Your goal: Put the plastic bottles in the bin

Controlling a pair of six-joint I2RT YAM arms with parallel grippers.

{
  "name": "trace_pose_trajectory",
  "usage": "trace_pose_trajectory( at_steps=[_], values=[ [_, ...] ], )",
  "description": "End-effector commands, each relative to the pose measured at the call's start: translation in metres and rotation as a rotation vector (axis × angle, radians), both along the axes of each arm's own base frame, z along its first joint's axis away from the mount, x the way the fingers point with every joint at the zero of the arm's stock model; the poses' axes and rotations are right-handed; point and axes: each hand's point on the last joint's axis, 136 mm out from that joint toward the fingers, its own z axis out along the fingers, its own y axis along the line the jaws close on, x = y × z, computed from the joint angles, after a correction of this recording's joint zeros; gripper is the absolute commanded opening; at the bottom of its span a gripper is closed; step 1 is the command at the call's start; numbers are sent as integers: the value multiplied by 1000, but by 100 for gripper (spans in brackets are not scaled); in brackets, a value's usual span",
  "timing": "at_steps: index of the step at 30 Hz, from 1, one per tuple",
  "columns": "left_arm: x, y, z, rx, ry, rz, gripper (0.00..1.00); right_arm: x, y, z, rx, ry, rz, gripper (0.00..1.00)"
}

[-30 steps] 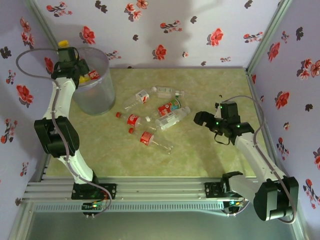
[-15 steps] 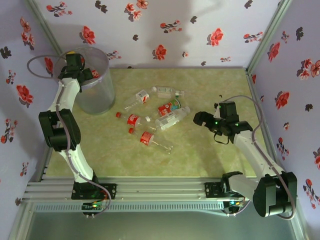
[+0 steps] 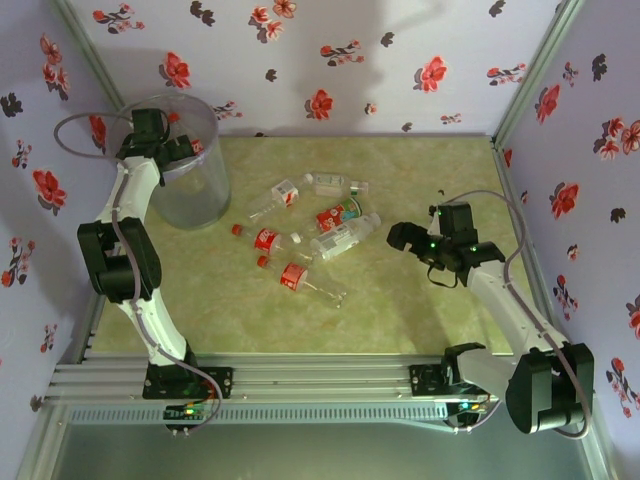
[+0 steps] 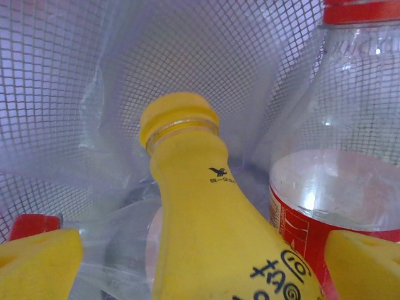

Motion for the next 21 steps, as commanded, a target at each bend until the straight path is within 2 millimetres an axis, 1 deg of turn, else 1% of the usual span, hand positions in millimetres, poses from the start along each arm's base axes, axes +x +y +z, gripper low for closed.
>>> trace_pose_trajectory(
  at_steps=[1,7,11,14,17,21],
  values=[
    [-6,-1,26,1,-48,-12,100,8,-1,1,12,-16,-28,94],
    [-16,-3,68,15,-126,-25,100,18,12,3,33,-32,-36,93],
    [-26,-4,96,29,-182,-31,100,25,24,4,37,-46,-35,93],
    [-33,-9,115,33,-217,-46,100,31,36,3,59,-55,-47,92],
    [-40,-17,132,38,-246,-73,100,39,47,-1,75,-59,-71,89],
    [-53,-37,153,59,-280,-127,100,53,56,-14,107,-49,-114,85]
  ],
)
